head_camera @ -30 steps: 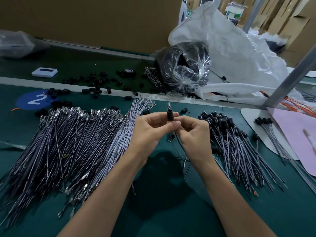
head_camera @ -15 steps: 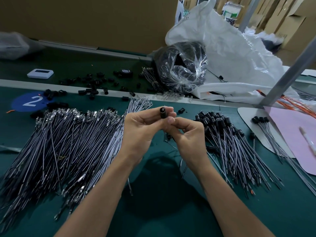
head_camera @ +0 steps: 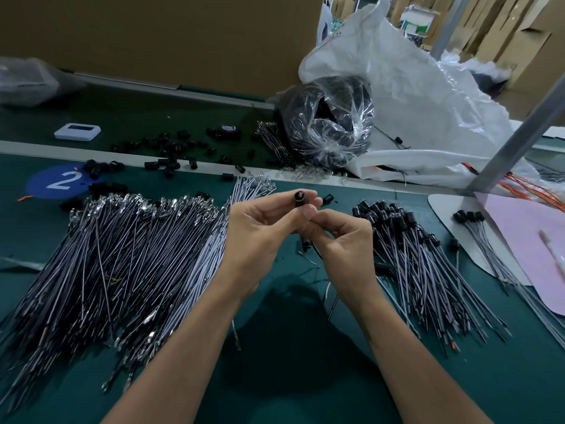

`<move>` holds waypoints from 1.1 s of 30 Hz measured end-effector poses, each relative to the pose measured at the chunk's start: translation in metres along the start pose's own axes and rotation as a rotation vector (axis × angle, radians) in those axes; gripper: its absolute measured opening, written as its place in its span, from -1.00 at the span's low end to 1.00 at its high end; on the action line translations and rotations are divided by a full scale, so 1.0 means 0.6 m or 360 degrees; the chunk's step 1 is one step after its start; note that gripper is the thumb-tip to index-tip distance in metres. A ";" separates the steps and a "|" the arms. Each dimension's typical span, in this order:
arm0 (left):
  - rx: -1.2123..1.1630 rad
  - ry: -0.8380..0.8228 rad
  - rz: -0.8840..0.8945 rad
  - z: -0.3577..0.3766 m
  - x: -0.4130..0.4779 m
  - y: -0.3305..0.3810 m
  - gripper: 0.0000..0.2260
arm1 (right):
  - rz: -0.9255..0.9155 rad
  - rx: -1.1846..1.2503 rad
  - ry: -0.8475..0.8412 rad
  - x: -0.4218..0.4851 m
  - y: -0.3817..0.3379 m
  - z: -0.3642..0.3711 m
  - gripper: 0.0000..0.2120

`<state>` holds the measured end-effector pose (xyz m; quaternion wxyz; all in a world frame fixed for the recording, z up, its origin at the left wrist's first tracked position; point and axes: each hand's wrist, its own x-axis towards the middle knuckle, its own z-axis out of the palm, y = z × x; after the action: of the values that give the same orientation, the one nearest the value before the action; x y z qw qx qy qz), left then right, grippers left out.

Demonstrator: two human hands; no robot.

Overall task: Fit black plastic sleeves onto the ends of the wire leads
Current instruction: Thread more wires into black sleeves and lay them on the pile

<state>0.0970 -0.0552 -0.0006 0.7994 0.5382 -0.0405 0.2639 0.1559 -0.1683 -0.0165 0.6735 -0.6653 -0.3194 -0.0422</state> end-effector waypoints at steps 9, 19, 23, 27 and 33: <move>0.0009 0.0060 -0.0034 -0.001 0.002 -0.011 -0.83 | -0.0026 -0.0113 0.0097 0.003 0.003 -0.004 -0.95; 0.0069 0.0176 -0.0081 0.005 -0.002 -0.019 -0.79 | 0.0010 -0.0171 0.0004 -0.003 -0.004 0.001 -0.95; 0.0082 0.0214 -0.0134 0.004 -0.002 -0.018 -0.80 | 0.0035 -0.0209 0.0011 -0.001 -0.005 0.000 -0.95; 0.0114 0.0199 -0.0115 0.005 -0.002 -0.016 -0.84 | 0.0006 -0.0257 0.0003 0.002 -0.005 -0.003 -0.94; 0.0126 0.0155 -0.0089 0.005 -0.003 -0.016 -0.89 | 0.0012 -0.0233 0.0004 0.001 -0.002 -0.005 -0.84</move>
<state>0.1009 -0.0613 -0.0081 0.7856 0.5568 0.0239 0.2686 0.1569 -0.1712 -0.0149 0.6236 -0.7139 -0.3121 -0.0635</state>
